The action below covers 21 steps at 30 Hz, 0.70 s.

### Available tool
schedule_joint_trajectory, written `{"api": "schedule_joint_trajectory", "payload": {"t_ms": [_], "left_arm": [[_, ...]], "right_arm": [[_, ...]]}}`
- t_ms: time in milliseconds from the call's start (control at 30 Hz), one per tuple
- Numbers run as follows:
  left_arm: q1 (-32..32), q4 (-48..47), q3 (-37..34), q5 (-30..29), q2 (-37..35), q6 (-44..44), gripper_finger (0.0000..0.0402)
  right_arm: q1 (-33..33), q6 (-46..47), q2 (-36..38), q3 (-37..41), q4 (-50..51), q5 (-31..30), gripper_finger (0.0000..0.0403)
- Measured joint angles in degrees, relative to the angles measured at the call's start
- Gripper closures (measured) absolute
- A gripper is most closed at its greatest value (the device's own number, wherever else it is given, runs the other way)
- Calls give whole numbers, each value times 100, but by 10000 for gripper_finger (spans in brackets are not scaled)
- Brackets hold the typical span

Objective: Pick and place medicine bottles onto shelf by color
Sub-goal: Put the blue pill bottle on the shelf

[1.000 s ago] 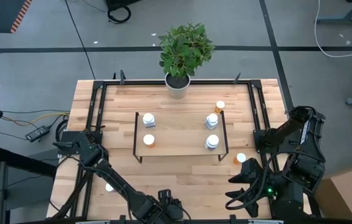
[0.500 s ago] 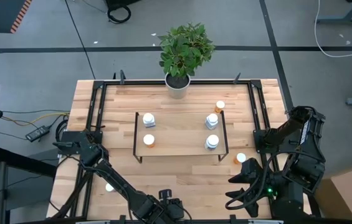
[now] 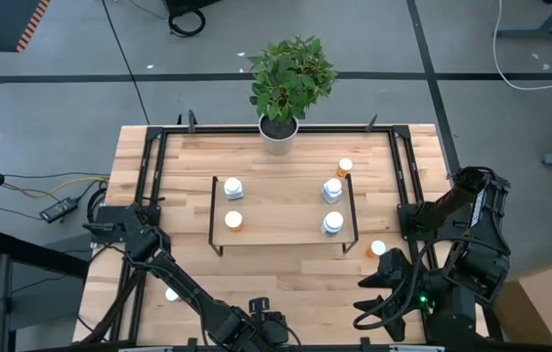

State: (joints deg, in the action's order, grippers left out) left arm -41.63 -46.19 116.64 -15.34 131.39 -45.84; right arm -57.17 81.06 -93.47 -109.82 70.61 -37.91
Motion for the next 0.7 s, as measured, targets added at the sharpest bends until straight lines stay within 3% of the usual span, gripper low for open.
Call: {"api": "schedule_joint_trajectory", "payload": {"t_ms": [400, 700], "left_arm": [[-5, 11, -265, 76, 0, -61, 122], [-5, 94, -345, 119, 0, -195, 126]], "right_arm": [[-1, 9, 0, 0, -2, 0, 144], [-1, 9, 0, 0, -2, 1, 144]]}}
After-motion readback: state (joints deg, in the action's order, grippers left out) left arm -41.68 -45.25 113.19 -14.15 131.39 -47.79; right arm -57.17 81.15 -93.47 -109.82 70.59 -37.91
